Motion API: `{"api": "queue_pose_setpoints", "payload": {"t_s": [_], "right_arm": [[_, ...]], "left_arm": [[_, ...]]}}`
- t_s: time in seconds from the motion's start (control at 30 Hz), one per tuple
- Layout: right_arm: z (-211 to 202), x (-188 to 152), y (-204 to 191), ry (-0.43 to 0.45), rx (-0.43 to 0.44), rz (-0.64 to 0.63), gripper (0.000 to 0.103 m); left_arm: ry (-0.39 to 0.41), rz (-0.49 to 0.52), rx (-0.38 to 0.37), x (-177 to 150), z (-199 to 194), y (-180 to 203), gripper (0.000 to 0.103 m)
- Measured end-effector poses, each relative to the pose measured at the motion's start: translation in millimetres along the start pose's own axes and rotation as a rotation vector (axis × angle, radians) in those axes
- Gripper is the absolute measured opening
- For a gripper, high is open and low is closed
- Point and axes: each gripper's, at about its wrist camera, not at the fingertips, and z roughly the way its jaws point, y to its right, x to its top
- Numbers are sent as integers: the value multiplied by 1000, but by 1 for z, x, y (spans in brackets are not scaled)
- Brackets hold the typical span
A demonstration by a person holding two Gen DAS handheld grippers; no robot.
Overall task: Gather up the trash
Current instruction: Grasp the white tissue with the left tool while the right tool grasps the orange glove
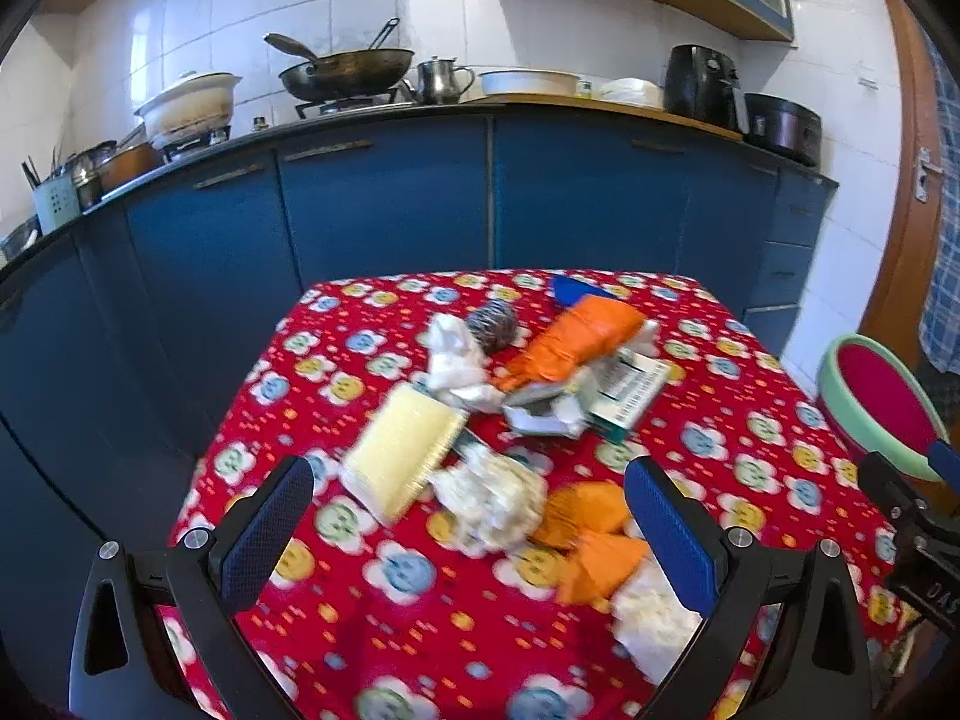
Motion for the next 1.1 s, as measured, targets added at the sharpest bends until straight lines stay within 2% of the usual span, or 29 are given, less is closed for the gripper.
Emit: {"api": "queue_pose_setpoints", "payload": {"t_s": [0.3,0.7,0.8,0.87,0.93,0.97,1.03,1.1], "right_arm": [[44,30,-32,-75,83,-42,103],[96,76,-92,-128,88,-92,103],[112,82,-103,-159,93,-68,103],[121,84,-109,-177,95,-52,103],[130,85,-114,-187,95,-42,99],[133,85,-116,-188,91,-39,98],[139,86,-119,-189,94,-34,95],[145,87,-123,-198,97,-32,89]], "left_arm": [[-51,29,22,34,50,-36,103],[-118,131,-71,73,131,-50,102],[-150,131,-131,72,146,-50,94],[-169,141,-165,71,155,-47,85],[-197,156,-206,68,164,-43,70],[-212,159,-223,67,168,-41,67],[-240,159,-262,65,178,-36,54],[-260,152,-294,62,184,-34,48]]}}
